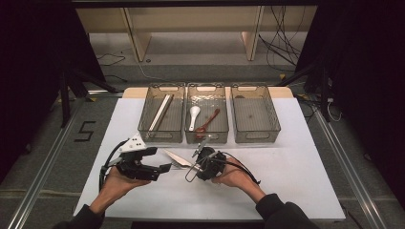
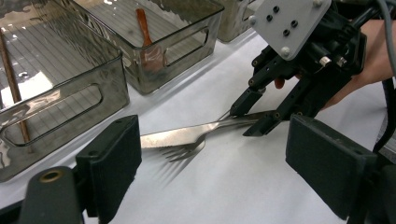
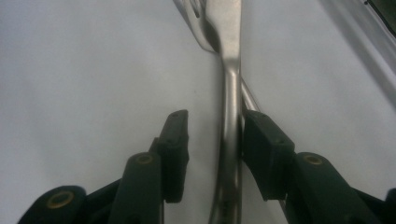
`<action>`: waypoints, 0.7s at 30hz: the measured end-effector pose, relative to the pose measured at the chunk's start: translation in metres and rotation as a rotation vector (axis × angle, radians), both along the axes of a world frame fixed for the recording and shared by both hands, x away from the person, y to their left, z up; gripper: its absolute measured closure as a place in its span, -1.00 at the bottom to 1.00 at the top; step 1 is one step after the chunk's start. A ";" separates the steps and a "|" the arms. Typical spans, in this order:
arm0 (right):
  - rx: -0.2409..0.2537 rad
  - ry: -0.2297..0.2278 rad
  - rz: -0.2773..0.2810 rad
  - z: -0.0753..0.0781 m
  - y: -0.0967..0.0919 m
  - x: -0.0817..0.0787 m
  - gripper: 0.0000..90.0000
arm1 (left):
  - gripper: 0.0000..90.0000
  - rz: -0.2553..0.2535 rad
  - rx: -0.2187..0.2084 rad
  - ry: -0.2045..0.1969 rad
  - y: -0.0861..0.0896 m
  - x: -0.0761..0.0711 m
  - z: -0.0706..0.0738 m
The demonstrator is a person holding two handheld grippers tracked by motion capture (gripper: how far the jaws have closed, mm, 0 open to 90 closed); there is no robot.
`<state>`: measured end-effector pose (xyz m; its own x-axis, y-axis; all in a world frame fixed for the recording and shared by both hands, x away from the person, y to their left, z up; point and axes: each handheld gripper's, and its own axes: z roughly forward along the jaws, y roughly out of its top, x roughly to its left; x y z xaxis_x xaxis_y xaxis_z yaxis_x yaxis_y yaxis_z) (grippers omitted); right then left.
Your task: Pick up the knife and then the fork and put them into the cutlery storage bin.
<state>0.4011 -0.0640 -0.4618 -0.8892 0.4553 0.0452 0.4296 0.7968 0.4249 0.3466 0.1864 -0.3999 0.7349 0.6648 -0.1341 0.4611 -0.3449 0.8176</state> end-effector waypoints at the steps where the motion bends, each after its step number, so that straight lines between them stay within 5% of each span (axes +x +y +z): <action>1: -0.003 0.004 0.000 0.000 0.000 0.000 0.38 | -0.61 -0.001 0.000 0.001 0.000 0.000 0.000; 21: -0.050 -0.019 -0.002 -0.004 0.009 0.004 0.60 | -0.61 0.002 0.009 0.002 0.002 0.000 -0.003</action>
